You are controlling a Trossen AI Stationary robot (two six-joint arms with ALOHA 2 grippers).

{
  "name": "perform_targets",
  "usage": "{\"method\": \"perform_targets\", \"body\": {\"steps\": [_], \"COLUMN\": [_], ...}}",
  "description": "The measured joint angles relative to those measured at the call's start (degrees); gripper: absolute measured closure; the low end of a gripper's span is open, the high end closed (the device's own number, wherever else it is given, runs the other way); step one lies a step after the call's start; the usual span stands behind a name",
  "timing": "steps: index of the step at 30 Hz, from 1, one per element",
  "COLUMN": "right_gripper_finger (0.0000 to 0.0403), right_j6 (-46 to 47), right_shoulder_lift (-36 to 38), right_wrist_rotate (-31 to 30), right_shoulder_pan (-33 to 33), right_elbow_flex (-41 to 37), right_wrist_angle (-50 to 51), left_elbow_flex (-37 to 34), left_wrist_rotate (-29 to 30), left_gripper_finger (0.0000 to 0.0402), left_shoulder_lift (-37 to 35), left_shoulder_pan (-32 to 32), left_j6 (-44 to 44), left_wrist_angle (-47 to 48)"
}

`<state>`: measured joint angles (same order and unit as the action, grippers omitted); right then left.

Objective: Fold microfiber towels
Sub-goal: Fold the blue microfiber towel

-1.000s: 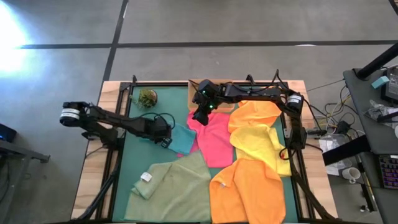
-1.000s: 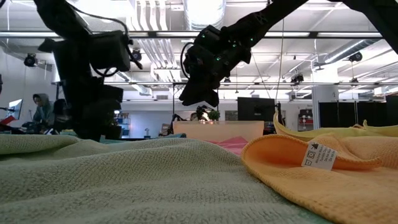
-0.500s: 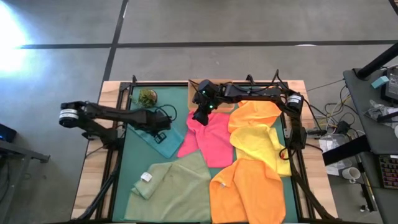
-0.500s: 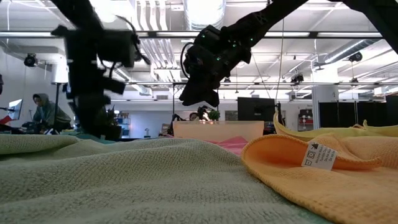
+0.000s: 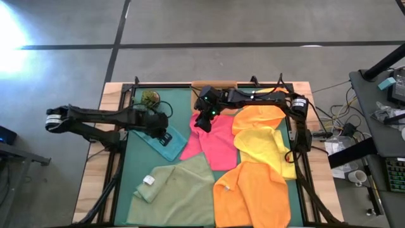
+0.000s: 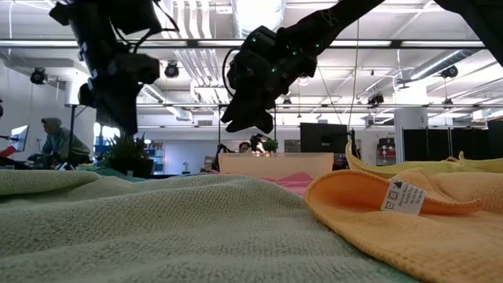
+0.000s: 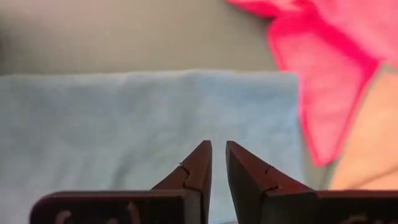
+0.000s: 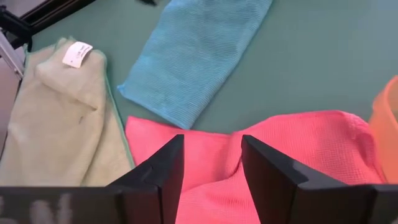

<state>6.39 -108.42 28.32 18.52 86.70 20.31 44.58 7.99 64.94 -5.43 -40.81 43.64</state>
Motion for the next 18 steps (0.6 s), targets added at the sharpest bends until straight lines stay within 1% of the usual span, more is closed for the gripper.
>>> {"method": "perform_targets", "body": {"steps": [3,6,12,18], "right_gripper_finger": [0.0252,0.0252,0.0252,0.0253], "right_j6": [0.0,-0.3,-1.4,-3.7], "right_shoulder_lift": [0.0,0.0,0.1,0.1], "right_wrist_rotate": [0.0,0.0,0.0,0.1], "right_shoulder_pan": [0.2,0.4,0.4,0.4], "right_elbow_flex": [0.0,0.0,0.0,0.0], "right_wrist_angle": [0.1,0.3,0.5,0.5], "left_elbow_flex": [0.0,0.0,0.0,0.2], "left_wrist_rotate": [-0.3,-0.3,-0.4,-0.3], "left_gripper_finger": [0.0369,0.0369,0.0369,0.0369], "left_shoulder_lift": [0.9,3.5,10.9,17.9], "left_shoulder_pan": [2.2,4.9,10.3,13.9], "left_j6": [-3.0,-5.1,-12.2,-16.8], "left_wrist_angle": [-5.0,-8.4,-8.8,-12.5]}}
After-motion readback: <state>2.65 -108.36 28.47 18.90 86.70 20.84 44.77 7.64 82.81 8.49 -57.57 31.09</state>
